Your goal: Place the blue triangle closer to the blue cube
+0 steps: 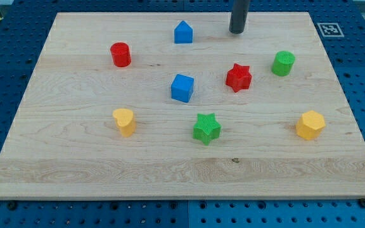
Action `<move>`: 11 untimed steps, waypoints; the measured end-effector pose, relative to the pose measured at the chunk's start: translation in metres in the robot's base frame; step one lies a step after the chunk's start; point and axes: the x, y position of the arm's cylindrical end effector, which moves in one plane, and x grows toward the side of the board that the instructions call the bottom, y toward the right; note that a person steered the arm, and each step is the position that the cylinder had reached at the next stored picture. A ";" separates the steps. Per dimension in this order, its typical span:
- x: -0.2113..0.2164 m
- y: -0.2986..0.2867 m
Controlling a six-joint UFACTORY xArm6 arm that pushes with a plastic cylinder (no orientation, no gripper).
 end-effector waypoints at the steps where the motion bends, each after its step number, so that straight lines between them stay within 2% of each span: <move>1: 0.000 -0.059; 3: 0.000 -0.071; 5: -0.027 -0.089; 9: 0.003 -0.103; 11: 0.011 -0.137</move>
